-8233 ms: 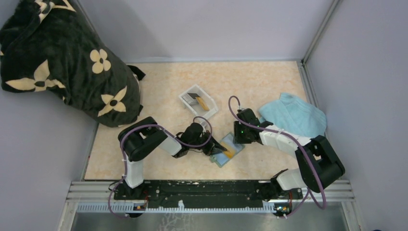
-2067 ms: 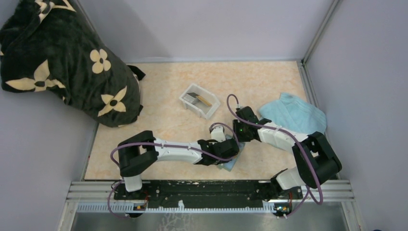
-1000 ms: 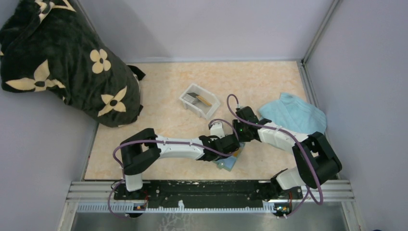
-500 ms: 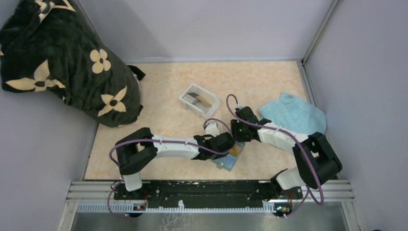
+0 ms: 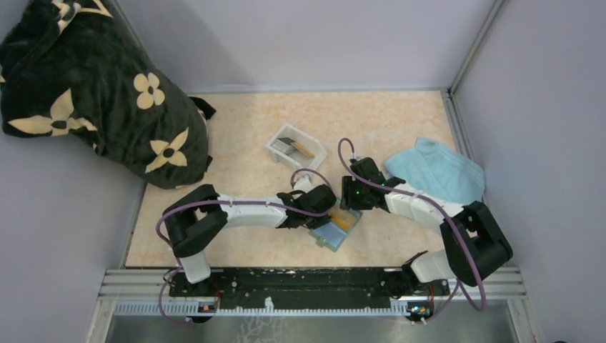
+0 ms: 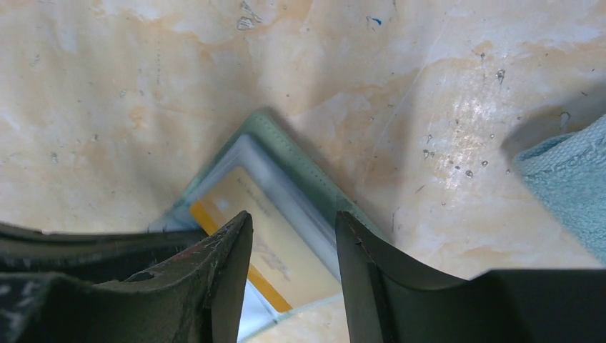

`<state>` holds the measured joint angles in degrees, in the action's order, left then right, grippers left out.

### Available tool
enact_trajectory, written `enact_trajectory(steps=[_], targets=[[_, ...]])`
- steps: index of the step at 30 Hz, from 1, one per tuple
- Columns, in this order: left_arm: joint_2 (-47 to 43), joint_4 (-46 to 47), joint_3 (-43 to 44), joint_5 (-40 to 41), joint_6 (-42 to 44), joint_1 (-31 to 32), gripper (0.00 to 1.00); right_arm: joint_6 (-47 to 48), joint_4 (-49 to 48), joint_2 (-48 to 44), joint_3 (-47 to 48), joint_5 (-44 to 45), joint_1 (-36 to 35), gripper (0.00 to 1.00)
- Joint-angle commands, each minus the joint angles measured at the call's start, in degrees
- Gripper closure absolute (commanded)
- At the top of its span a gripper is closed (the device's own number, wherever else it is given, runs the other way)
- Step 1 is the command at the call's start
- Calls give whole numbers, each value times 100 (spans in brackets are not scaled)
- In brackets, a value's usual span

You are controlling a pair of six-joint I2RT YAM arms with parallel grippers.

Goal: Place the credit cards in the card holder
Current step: Turn over the card slot in the card holder.

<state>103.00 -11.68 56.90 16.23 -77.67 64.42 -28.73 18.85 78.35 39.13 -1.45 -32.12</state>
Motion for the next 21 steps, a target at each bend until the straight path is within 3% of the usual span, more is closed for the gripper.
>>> enact_trajectory(steps=[1, 10, 21], targets=[[308, -1683, -370, 516, 243, -465, 90, -102, -179, -322, 96, -105, -58, 52], [355, -1823, -73, 600, 627, -810, 90, -92, -181, -464, -6, -95, -58, 52], [66, -1820, 425, 727, 1917, -1267, 90, -122, -371, -476, -66, -180, -58, 52]])
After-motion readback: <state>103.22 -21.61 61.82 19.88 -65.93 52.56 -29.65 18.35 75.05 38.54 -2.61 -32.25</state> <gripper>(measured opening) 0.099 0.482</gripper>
